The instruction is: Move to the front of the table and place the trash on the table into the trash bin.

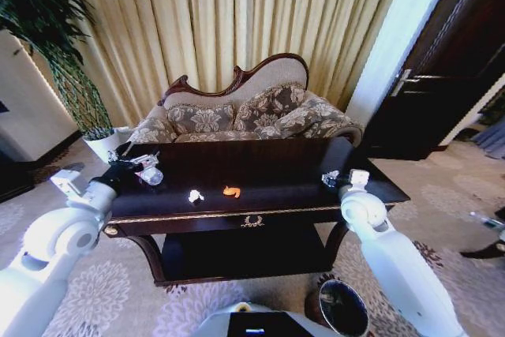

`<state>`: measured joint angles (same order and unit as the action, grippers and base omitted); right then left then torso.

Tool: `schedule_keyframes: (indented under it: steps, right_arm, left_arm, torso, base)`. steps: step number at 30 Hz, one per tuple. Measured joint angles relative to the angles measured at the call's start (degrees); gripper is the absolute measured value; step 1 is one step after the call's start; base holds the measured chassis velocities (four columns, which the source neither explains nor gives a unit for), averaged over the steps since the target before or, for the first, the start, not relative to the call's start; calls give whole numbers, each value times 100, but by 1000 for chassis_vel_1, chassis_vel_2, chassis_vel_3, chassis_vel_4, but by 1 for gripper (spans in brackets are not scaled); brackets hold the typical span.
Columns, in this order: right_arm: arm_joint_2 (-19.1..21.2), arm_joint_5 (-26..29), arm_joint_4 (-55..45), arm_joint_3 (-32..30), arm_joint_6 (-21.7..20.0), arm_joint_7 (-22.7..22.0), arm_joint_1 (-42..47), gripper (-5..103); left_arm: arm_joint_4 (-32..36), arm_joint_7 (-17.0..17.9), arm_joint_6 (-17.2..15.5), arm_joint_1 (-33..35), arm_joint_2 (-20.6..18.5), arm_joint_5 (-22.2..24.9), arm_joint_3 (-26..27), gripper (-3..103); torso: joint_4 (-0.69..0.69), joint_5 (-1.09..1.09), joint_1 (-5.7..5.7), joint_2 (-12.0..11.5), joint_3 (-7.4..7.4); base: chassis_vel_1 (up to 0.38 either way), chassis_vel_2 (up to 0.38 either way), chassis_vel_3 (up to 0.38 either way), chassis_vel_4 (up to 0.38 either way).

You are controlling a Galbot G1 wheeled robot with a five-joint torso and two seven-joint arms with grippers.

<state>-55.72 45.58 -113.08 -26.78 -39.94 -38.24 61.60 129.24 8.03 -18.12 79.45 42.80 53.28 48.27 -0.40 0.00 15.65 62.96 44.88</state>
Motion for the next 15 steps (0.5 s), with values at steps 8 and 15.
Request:
schedule_keyframes:
  steps: [8, 15]
  right_arm:
    - [-2, -68, 7, 23, 48, 83, 15, 34]
    - [3, -946, -28, 92, 1097, 657, 182, 7]
  left_arm:
    - [-15, 0, -1, -12, -15, -1, -3, 100]
    - [-7, 0, 1, 6, 30, -17, -11, 100]
  torso:
    - [0, 0, 0, 0, 0]
    - [0, 1, 0, 0, 0]
  base:
    - [0, 0, 0, 0]
    - [0, 0, 0, 0]
